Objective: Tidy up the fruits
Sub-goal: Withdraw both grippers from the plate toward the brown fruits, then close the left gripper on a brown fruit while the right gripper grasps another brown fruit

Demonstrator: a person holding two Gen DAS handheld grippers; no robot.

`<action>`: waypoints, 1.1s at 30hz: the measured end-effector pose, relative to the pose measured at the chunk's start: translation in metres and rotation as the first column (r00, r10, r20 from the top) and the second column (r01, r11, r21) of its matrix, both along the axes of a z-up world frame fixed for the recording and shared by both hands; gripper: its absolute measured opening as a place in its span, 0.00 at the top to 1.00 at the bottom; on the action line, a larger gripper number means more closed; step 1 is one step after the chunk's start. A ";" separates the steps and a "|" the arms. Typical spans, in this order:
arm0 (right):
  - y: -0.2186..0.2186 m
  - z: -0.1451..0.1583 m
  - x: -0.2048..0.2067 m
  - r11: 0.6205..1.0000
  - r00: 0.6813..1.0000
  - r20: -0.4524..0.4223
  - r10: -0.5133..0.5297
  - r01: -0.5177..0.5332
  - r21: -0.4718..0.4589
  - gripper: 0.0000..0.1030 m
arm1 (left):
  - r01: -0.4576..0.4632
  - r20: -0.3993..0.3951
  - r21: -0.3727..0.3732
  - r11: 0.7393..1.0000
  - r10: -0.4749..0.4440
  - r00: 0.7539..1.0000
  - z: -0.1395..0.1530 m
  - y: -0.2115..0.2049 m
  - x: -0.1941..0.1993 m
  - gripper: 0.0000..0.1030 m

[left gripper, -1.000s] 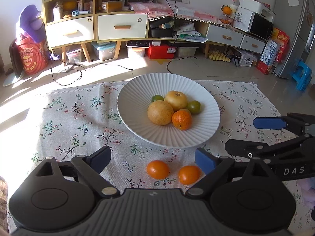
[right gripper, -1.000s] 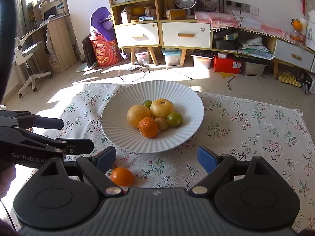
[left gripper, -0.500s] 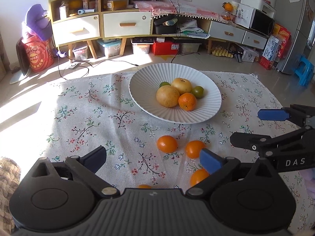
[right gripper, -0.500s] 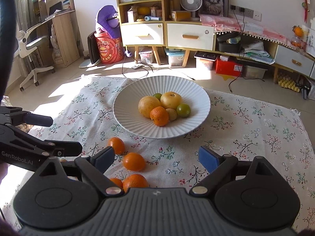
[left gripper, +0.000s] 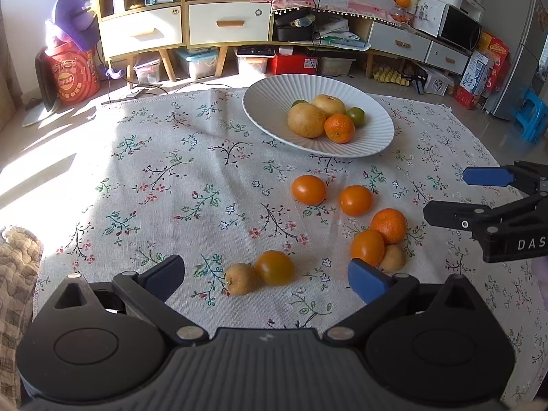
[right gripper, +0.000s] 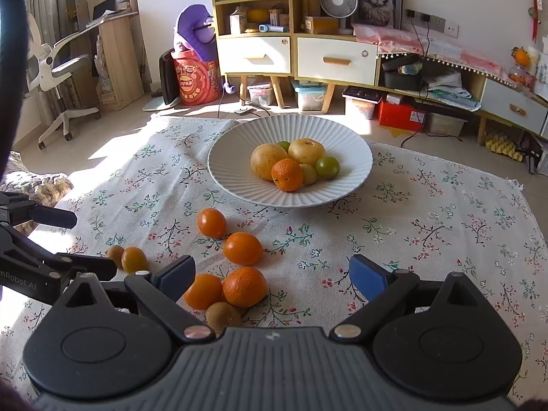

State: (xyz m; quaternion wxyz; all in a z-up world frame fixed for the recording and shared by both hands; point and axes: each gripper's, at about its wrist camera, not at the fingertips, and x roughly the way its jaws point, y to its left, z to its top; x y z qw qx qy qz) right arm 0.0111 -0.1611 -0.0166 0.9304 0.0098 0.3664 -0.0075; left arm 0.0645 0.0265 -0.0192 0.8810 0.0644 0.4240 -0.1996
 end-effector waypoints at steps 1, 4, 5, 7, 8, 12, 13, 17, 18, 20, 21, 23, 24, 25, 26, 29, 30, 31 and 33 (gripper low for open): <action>0.000 -0.002 -0.001 1.000 1.000 -0.003 -0.001 0.001 -0.002 0.06 | 0.000 -0.004 0.004 1.000 0.000 1.000 -0.003 0.002 -0.002 0.08; 0.004 -0.008 -0.002 1.000 1.000 -0.017 0.008 -0.008 -0.025 0.06 | 0.012 -0.015 0.018 1.000 -0.012 1.000 -0.008 0.003 -0.008 0.08; 0.006 -0.009 -0.002 0.999 1.000 -0.023 0.015 -0.016 -0.033 0.06 | 0.019 -0.019 0.024 1.000 -0.019 1.000 -0.010 0.003 -0.010 0.08; 0.009 -0.012 -0.003 0.999 0.999 -0.035 0.032 -0.033 -0.042 0.06 | 0.034 -0.026 0.030 0.999 -0.033 0.999 -0.013 0.004 -0.014 0.08; 0.011 -0.014 -0.004 0.998 0.998 -0.041 0.038 -0.040 -0.043 0.06 | 0.038 -0.028 0.030 0.999 -0.038 0.999 -0.014 0.004 -0.015 0.08; 0.019 -0.022 -0.008 0.996 0.995 -0.067 0.072 -0.075 -0.046 0.06 | 0.068 -0.045 0.023 0.997 -0.067 0.997 -0.020 0.004 -0.025 0.08; 0.021 -0.023 -0.009 0.995 0.994 -0.074 0.080 -0.084 -0.048 0.06 | 0.074 -0.049 0.022 0.997 -0.073 0.996 -0.021 0.004 -0.026 0.08; 0.027 -0.031 -0.011 0.992 0.989 -0.105 0.104 -0.111 -0.060 0.07 | 0.112 -0.067 0.011 0.994 -0.112 0.991 -0.027 0.000 -0.033 0.08; 0.028 -0.033 -0.011 0.991 0.988 -0.109 0.108 -0.115 -0.062 0.07 | 0.122 -0.074 0.006 0.992 -0.122 0.990 -0.030 -0.001 -0.035 0.08; 0.031 -0.035 -0.011 0.990 0.986 -0.118 0.114 -0.122 -0.066 0.07 | 0.133 -0.081 0.002 0.991 -0.133 0.988 -0.033 -0.004 -0.037 0.09; 0.032 -0.036 -0.012 0.990 0.986 -0.121 0.117 -0.126 -0.067 0.07 | 0.138 -0.083 0.001 0.990 -0.138 0.987 -0.034 -0.005 -0.039 0.09; 0.033 -0.038 -0.012 0.989 0.985 -0.123 0.123 -0.132 -0.068 0.08 | 0.150 -0.088 -0.004 0.989 -0.150 0.985 -0.036 -0.007 -0.041 0.09; 0.034 -0.038 -0.012 0.989 0.984 -0.125 0.125 -0.134 -0.067 0.08 | 0.154 -0.091 -0.005 0.988 -0.154 0.984 -0.037 -0.008 -0.041 0.11; 0.034 -0.039 -0.010 0.988 0.983 -0.128 0.128 -0.137 -0.066 0.09 | 0.158 -0.093 -0.008 0.987 -0.158 0.983 -0.038 -0.010 -0.042 0.13; 0.034 -0.039 -0.010 0.988 0.983 -0.129 0.132 -0.141 -0.065 0.10 | 0.163 -0.095 -0.010 0.987 -0.163 0.982 -0.038 -0.010 -0.043 0.14; 0.036 -0.041 -0.009 0.986 0.982 -0.128 0.140 -0.150 -0.068 0.12 | 0.176 -0.096 -0.011 0.984 -0.176 0.980 -0.039 -0.012 -0.045 0.25; 0.037 -0.042 -0.009 0.986 0.982 -0.128 0.142 -0.152 -0.070 0.13 | 0.182 -0.093 -0.012 0.983 -0.182 0.979 -0.039 -0.013 -0.046 0.27; 0.037 -0.042 -0.009 0.986 0.981 -0.129 0.143 -0.153 -0.071 0.16 | 0.185 -0.093 -0.013 0.983 -0.185 0.978 -0.039 -0.013 -0.047 0.30; 0.038 -0.043 -0.008 0.985 0.981 -0.130 0.147 -0.157 -0.069 0.20 | 0.188 -0.095 -0.024 0.982 -0.189 0.977 -0.038 -0.014 -0.047 0.36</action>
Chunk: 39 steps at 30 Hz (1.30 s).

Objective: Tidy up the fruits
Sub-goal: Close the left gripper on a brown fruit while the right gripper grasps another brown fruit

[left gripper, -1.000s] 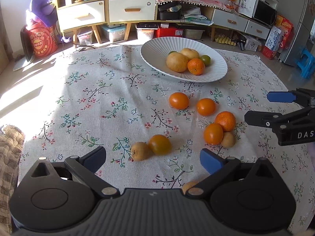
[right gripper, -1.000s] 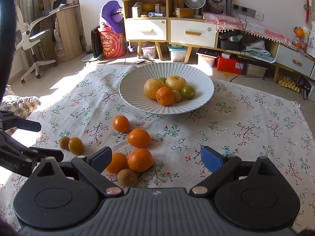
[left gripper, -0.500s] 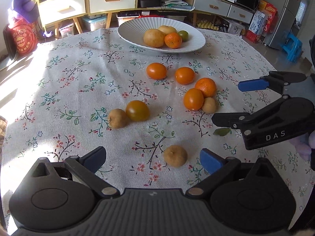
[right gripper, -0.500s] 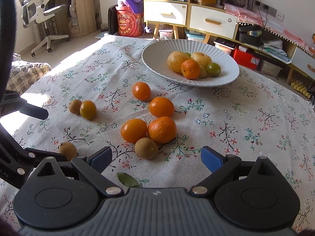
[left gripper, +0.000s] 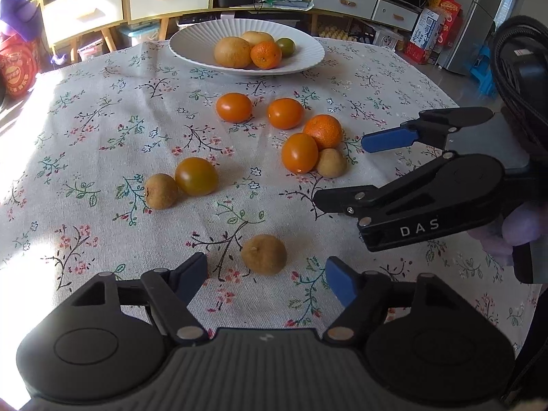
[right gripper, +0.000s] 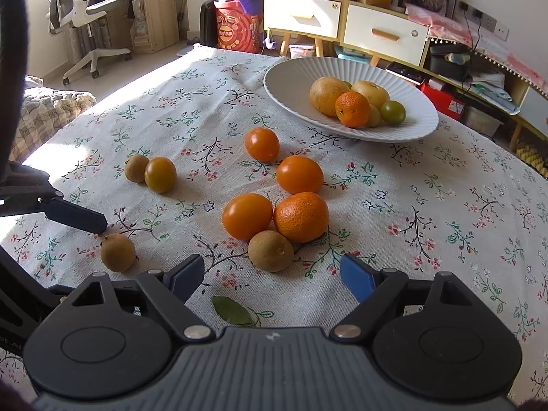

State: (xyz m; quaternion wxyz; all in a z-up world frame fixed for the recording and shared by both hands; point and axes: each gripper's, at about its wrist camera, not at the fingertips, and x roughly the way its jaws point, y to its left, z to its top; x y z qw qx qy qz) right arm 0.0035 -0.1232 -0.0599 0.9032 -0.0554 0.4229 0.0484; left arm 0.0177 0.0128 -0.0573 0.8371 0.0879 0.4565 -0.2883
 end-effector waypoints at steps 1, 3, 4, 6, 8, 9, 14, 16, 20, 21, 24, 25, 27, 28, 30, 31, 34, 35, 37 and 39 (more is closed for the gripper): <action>0.000 0.000 0.001 1.000 1.000 0.001 0.000 0.000 0.000 0.22 | 0.001 -0.003 -0.007 1.000 -0.001 1.000 0.000 0.000 0.001 0.40; 0.001 -0.001 0.002 1.000 1.000 0.006 0.000 0.000 -0.004 0.24 | 0.000 -0.005 -0.013 1.000 0.000 1.000 0.001 0.000 0.001 0.45; 0.001 0.000 0.003 1.000 1.000 0.008 -0.001 0.001 -0.005 0.27 | 0.000 -0.005 -0.014 1.000 0.000 1.000 0.001 0.000 0.001 0.49; 0.000 0.000 0.004 1.000 1.000 0.011 -0.002 0.002 -0.003 0.32 | 0.001 -0.006 -0.014 1.000 -0.001 1.000 0.001 -0.001 0.000 0.55; 0.000 0.001 0.004 1.000 1.000 0.014 -0.001 0.001 0.000 0.38 | 0.003 -0.005 -0.012 1.000 -0.003 1.000 0.002 -0.002 0.000 0.61; 0.001 0.001 0.004 1.000 1.000 0.014 0.000 0.000 0.000 0.39 | 0.004 -0.004 -0.011 1.000 -0.004 1.000 0.003 -0.003 -0.001 0.64; 0.002 0.001 0.006 1.000 1.000 0.008 0.009 -0.009 0.003 0.53 | 0.012 0.007 0.002 1.000 -0.012 1.000 0.003 -0.005 -0.003 0.72; 0.003 0.000 0.006 1.000 1.000 0.008 0.013 -0.013 0.002 0.55 | 0.011 0.008 0.005 1.000 -0.011 1.000 0.004 -0.005 -0.003 0.78; 0.005 0.000 0.006 1.000 1.000 0.007 0.023 -0.023 0.002 0.63 | 0.003 0.007 0.007 1.000 -0.003 1.000 0.004 -0.005 -0.002 0.84; 0.005 0.000 0.007 1.000 1.000 0.007 0.024 -0.024 0.001 0.64 | 0.001 0.007 0.008 1.000 -0.002 1.000 0.004 -0.005 -0.002 0.84; 0.007 0.000 0.007 1.000 1.000 0.011 0.027 -0.026 -0.011 0.67 | 0.003 0.011 0.014 1.000 -0.003 1.000 0.004 -0.006 -0.003 0.84; 0.007 0.000 0.007 1.000 1.000 0.012 0.026 -0.026 -0.013 0.69 | 0.005 0.012 0.017 1.000 -0.005 1.000 0.005 -0.007 -0.003 0.84; 0.006 0.001 0.008 1.000 1.000 0.011 0.022 -0.022 -0.010 0.71 | 0.007 0.014 0.020 1.000 -0.007 1.000 0.005 -0.007 -0.004 0.84; 0.006 0.001 0.008 1.000 1.000 0.011 0.021 -0.021 -0.010 0.73 | 0.008 0.014 0.021 1.000 -0.009 1.000 0.005 -0.008 -0.004 0.84; 0.005 0.001 0.008 1.000 1.000 0.010 0.021 -0.021 -0.009 0.74 | 0.010 0.014 0.021 1.000 -0.010 1.000 0.005 -0.008 -0.005 0.84; 0.005 0.001 0.008 1.000 1.000 0.010 0.022 -0.022 -0.010 0.74 | 0.010 0.014 0.022 1.000 -0.011 1.000 0.005 -0.009 -0.005 0.84; 0.005 0.001 0.009 1.000 1.000 0.010 0.022 -0.022 -0.016 0.74 | 0.011 0.018 0.027 1.000 -0.011 1.000 0.005 -0.009 -0.005 0.84; 0.006 0.001 0.009 1.000 1.000 0.010 0.021 -0.021 -0.018 0.74 | 0.011 0.019 0.029 1.000 -0.012 1.000 0.005 -0.010 -0.006 0.84; 0.006 0.002 0.009 1.000 1.000 0.009 0.022 -0.021 -0.016 0.74 | 0.012 0.020 0.031 0.999 -0.013 1.000 0.006 -0.010 -0.006 0.85; 0.006 0.002 0.008 1.000 1.000 0.008 0.022 -0.022 -0.012 0.75 | 0.012 0.020 0.030 0.999 -0.013 1.000 0.006 -0.010 -0.006 0.85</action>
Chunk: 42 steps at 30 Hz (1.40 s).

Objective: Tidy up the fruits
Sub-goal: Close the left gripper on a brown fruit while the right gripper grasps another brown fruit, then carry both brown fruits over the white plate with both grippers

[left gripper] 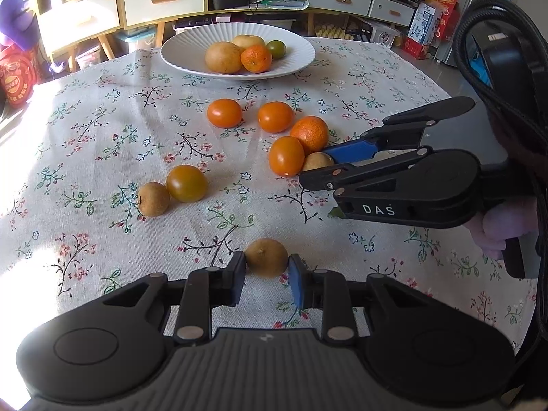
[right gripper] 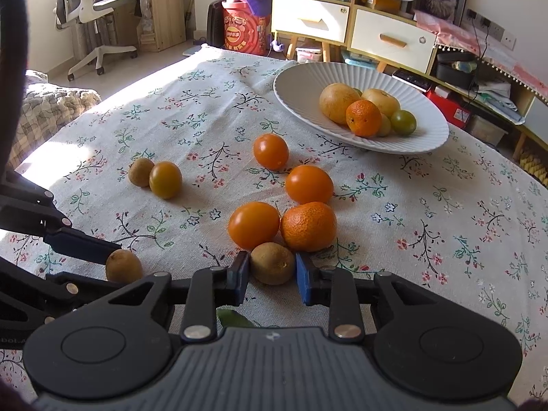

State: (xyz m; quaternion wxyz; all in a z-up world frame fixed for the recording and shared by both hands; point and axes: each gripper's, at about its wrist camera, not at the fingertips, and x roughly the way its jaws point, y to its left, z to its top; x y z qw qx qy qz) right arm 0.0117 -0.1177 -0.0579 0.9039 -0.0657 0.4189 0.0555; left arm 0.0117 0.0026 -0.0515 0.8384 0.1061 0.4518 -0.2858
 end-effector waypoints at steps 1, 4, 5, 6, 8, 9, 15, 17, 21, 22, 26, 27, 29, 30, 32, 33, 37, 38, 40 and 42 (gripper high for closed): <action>0.000 0.000 0.000 1.000 1.000 0.000 0.000 0.000 0.000 0.75 | 0.000 0.000 -0.001 1.000 0.000 1.000 0.000 0.000 0.000 0.85; 0.000 0.000 0.000 1.000 1.000 -0.001 0.000 0.000 0.000 0.75 | 0.002 0.001 -0.003 1.000 -0.002 1.000 0.001 -0.001 0.000 0.85; 0.000 0.000 0.000 1.000 1.000 -0.002 0.000 0.000 0.001 0.75 | 0.002 0.001 -0.004 1.000 -0.002 1.000 0.001 -0.001 0.000 0.85; 0.000 0.001 0.000 1.000 1.000 -0.002 0.000 0.000 0.001 0.75 | 0.002 0.002 -0.005 1.000 -0.002 1.000 0.002 -0.001 0.000 0.85; 0.000 0.001 0.000 1.000 1.000 -0.002 0.002 -0.002 0.003 0.75 | 0.001 0.002 -0.008 1.000 -0.001 1.000 0.003 -0.001 0.001 0.85; 0.000 0.002 -0.001 1.000 1.000 -0.002 0.003 -0.003 0.004 0.75 | -0.001 0.003 -0.010 1.000 0.001 1.000 0.003 -0.001 0.001 0.85; -0.002 0.007 -0.002 1.000 1.000 -0.002 -0.002 0.002 0.019 0.75 | -0.007 0.015 -0.033 0.999 0.008 1.000 0.010 -0.001 0.004 0.85; -0.004 0.009 -0.002 1.000 1.000 0.001 -0.008 0.008 0.028 0.75 | -0.010 0.019 -0.041 0.999 0.010 1.000 0.011 -0.001 0.005 0.85; -0.008 0.015 -0.003 0.999 1.000 0.012 -0.020 0.019 0.049 0.75 | -0.012 0.024 -0.058 0.998 0.013 1.000 0.015 -0.001 0.008 0.85; -0.009 0.017 -0.003 0.998 1.000 0.017 -0.023 0.022 0.055 0.75 | -0.013 0.025 -0.064 0.998 0.014 1.000 0.016 -0.002 0.009 0.85; -0.011 0.023 -0.002 0.997 0.999 0.034 -0.028 0.025 0.069 0.75 | -0.017 0.036 -0.079 0.997 0.020 0.999 0.022 -0.003 0.012 0.85; -0.012 0.025 -0.001 0.997 0.999 0.037 -0.029 0.026 0.071 0.75 | -0.018 0.040 -0.082 0.996 0.022 0.999 0.024 -0.004 0.013 0.85; -0.013 0.027 0.000 0.997 0.998 0.044 -0.033 0.030 0.076 0.75 | -0.022 0.047 -0.092 0.996 0.026 0.999 0.027 -0.006 0.015 0.85; -0.013 0.028 0.001 0.996 0.998 0.048 -0.036 0.032 0.078 0.75 | -0.024 0.051 -0.098 0.995 0.030 0.998 0.029 -0.007 0.017 0.85; -0.014 0.031 0.002 0.996 0.998 0.057 -0.039 0.034 0.082 0.75 | -0.027 0.056 -0.105 0.994 0.033 0.998 0.033 -0.009 0.019 0.85; -0.015 0.033 0.002 0.996 0.997 0.062 -0.041 0.036 0.084 0.75 | -0.028 0.060 -0.108 0.994 0.035 0.998 0.035 -0.010 0.020 0.85; -0.021 0.041 0.006 0.994 0.994 0.088 -0.061 0.053 0.093 0.75 | -0.040 0.073 -0.121 0.992 0.049 0.996 0.041 -0.016 0.030 0.85; -0.024 0.042 0.007 0.994 0.993 0.094 -0.069 0.060 0.096 0.75 | -0.044 0.076 -0.124 0.991 0.054 0.996 0.042 -0.017 0.032 0.85; -0.029 0.046 0.011 0.992 0.991 0.104 -0.086 0.075 0.102 0.75 | -0.053 0.080 -0.134 0.990 0.065 0.995 0.045 -0.020 0.039 0.85; -0.034 0.049 0.015 0.990 0.988 0.114 -0.104 0.091 0.109 0.75 | -0.062 0.085 -0.142 0.988 0.074 0.994 0.048 -0.022 0.045 0.85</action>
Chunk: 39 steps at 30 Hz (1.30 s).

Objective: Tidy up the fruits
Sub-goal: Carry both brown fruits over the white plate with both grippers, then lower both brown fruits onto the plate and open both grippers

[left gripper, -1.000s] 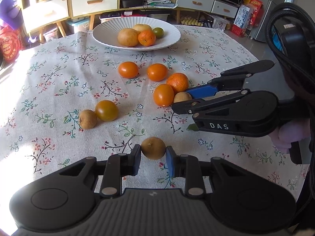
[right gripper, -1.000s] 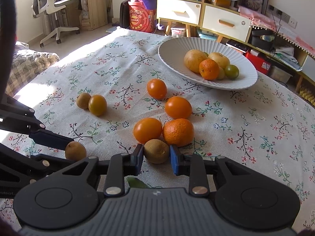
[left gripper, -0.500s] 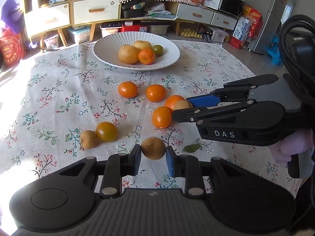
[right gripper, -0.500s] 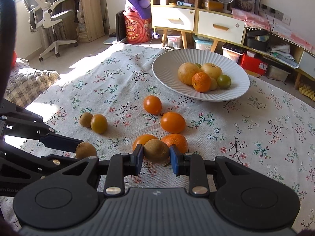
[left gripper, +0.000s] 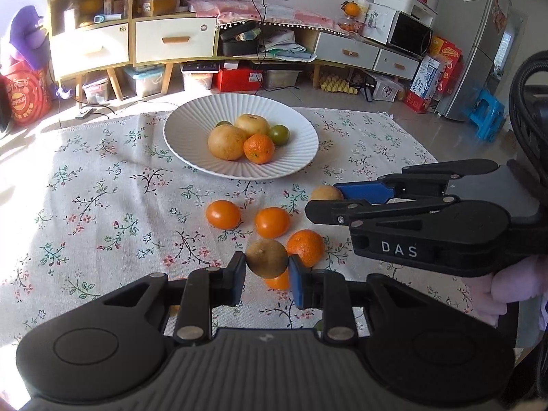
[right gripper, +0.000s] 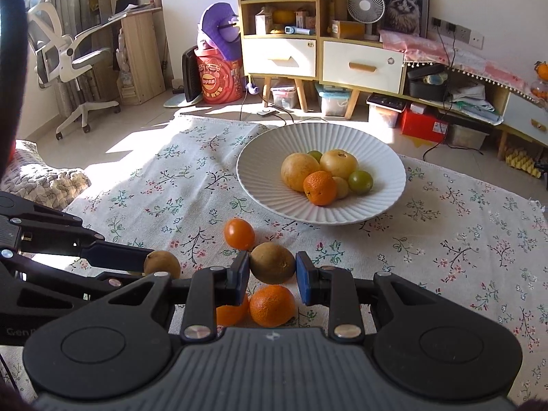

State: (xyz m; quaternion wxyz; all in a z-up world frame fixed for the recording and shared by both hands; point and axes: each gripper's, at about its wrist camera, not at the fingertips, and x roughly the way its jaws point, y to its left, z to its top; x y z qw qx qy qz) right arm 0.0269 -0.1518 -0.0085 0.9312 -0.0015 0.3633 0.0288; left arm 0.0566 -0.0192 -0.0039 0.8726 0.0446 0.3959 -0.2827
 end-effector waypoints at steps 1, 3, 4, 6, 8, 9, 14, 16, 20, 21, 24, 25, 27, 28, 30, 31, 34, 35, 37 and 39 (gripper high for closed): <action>-0.002 0.002 0.001 1.000 1.000 0.005 -0.008 0.008 0.001 0.75 | -0.005 0.003 -0.003 1.000 0.005 1.000 0.001 -0.001 0.004 0.85; -0.007 0.004 0.006 1.000 1.000 0.015 -0.024 0.024 0.002 0.75 | -0.016 0.002 -0.011 1.000 0.016 1.000 0.003 -0.003 0.010 0.85; -0.010 0.005 0.008 1.000 0.999 0.018 -0.029 0.029 0.002 0.75 | -0.024 0.000 -0.018 1.000 0.024 1.000 0.004 -0.004 0.014 0.85; -0.015 0.008 0.014 0.999 0.998 0.028 -0.048 0.048 0.004 0.75 | -0.038 0.005 -0.023 0.999 0.038 0.999 0.006 -0.006 0.021 0.85; -0.020 0.010 0.019 0.998 0.997 0.033 -0.063 0.063 0.008 0.75 | -0.047 0.009 -0.025 0.999 0.047 0.999 0.007 -0.008 0.026 0.85; -0.022 0.010 0.022 0.997 0.997 0.036 -0.071 0.071 0.007 0.75 | -0.052 0.013 -0.028 0.998 0.053 0.999 0.008 -0.009 0.028 0.85; -0.028 0.013 0.035 0.995 0.994 0.045 -0.095 0.095 0.009 0.75 | -0.074 0.028 -0.032 0.997 0.074 0.997 0.010 -0.017 0.041 0.85; -0.029 0.013 0.040 0.995 0.994 0.046 -0.102 0.102 0.011 0.75 | -0.088 0.034 -0.033 0.996 0.089 0.995 0.008 -0.020 0.047 0.85; -0.032 0.010 0.050 0.992 0.991 0.040 -0.128 0.127 0.024 0.75 | -0.107 0.040 -0.033 0.994 0.109 0.993 0.001 -0.025 0.060 0.85; -0.034 0.009 0.052 0.991 0.990 0.037 -0.135 0.134 0.028 0.75 | -0.111 0.043 -0.029 0.993 0.112 0.993 -0.001 -0.028 0.063 0.85; -0.040 0.004 0.060 0.987 0.988 0.022 -0.155 0.154 0.035 0.75 | -0.117 0.049 -0.017 0.993 0.118 0.992 -0.007 -0.033 0.071 0.85; -0.041 0.003 0.061 0.986 0.987 0.017 -0.162 0.162 0.037 0.75 | -0.118 0.054 -0.016 0.993 0.118 0.992 -0.009 -0.034 0.074 0.85; -0.045 -0.002 0.064 0.983 0.984 0.004 -0.178 0.177 0.045 0.75 | -0.114 0.058 -0.018 0.993 0.115 0.992 -0.013 -0.036 0.079 0.85; -0.048 -0.004 0.066 0.982 0.983 -0.002 -0.185 0.185 0.050 0.75 | -0.110 0.060 -0.019 0.994 0.111 0.992 -0.013 -0.038 0.081 0.85; -0.053 -0.008 0.068 0.978 0.980 -0.012 -0.198 0.198 0.063 0.75 | -0.107 0.060 -0.017 0.994 0.108 0.992 -0.017 -0.039 0.085 0.85; -0.054 -0.010 0.069 0.977 0.979 -0.016 -0.203 0.203 0.070 0.75 | -0.107 0.059 -0.017 0.994 0.107 0.992 -0.018 -0.039 0.087 0.85; -0.057 -0.012 0.071 0.974 0.977 -0.022 -0.210 0.211 0.084 0.75 | -0.110 0.051 -0.016 0.994 0.110 0.993 -0.021 -0.042 0.091 0.85; -0.057 -0.013 0.072 0.974 0.977 -0.024 -0.210 0.211 0.084 0.75 | -0.108 0.053 -0.015 0.994 0.109 0.993 -0.021 -0.042 0.091 0.85; -0.057 -0.014 0.073 0.974 0.978 -0.027 -0.208 0.210 0.084 0.75 | -0.100 0.060 -0.008 0.995 0.101 0.993 -0.022 -0.044 0.092 0.85; -0.059 -0.016 0.074 0.974 0.977 -0.034 -0.210 0.212 0.082 0.75 | -0.092 0.068 0.001 0.996 0.092 0.993 -0.022 -0.046 0.093 0.85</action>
